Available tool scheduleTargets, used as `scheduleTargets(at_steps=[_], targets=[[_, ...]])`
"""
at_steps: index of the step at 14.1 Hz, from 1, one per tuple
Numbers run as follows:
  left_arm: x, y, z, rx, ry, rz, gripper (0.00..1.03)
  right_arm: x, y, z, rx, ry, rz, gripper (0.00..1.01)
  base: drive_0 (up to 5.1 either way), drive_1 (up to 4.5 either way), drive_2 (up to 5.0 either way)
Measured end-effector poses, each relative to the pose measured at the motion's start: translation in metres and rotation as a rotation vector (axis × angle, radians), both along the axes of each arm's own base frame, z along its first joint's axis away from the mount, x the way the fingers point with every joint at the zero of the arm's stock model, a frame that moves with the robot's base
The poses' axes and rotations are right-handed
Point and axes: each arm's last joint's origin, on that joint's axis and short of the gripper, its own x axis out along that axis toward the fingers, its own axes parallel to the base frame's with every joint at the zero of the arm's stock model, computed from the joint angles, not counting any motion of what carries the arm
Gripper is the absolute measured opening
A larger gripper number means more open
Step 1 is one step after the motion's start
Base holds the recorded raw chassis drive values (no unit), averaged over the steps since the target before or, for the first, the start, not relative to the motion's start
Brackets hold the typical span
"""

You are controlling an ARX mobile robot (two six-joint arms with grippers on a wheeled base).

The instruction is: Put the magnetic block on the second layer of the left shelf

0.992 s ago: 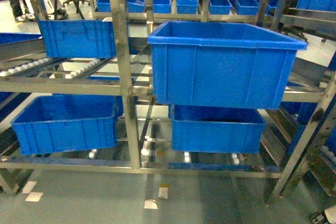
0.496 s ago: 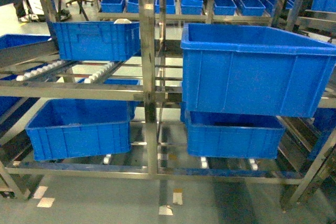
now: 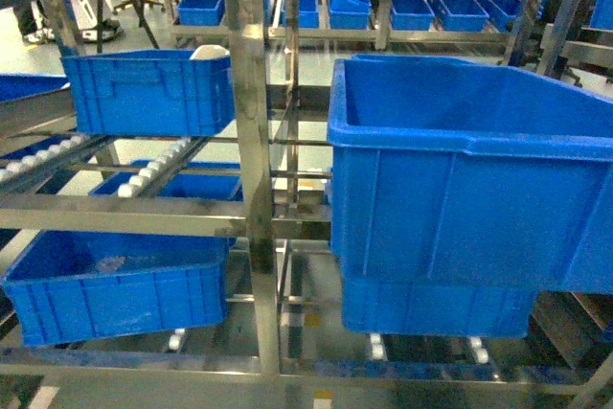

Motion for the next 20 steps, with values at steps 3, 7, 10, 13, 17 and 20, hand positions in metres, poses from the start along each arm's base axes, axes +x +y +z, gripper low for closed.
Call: scheduleTargets(at_steps=[3, 7, 10, 13, 17, 20], targets=[[0.000, 0.000, 0.000, 0.000, -0.002, 0.000, 0.98, 0.000, 0.000, 0.000, 0.000, -0.001, 0.001, 0.43, 0.2, 4.53, -4.1], [0.000, 0.000, 0.000, 0.000, 0.003, 0.002, 0.98, 0.000, 0.000, 0.001, 0.000, -0.005, 0.000, 0.43, 0.0, 2.22, -2.1], [0.000, 0.000, 0.000, 0.000, 0.001, 0.000, 0.98, 0.001, 0.000, -0.001, 0.000, 0.006, 0.000, 0.43, 0.0, 0.00, 0.0], [0.000, 0.000, 0.000, 0.000, 0.000, -0.001, 0.98, 0.002, 0.001, -0.008, 0.051, 0.054, 0.015, 0.43, 0.0, 0.00, 0.0], [0.000, 0.000, 0.000, 0.000, 0.000, -0.001, 0.98, 0.039, 0.015, -0.043, 0.152, 0.200, 0.050, 0.43, 0.0, 0.00, 0.0], [0.000, 0.000, 0.000, 0.000, 0.000, -0.001, 0.98, 0.080, 0.037, -0.058, 0.128, 0.297, 0.079, 0.43, 0.0, 0.00, 0.0]])
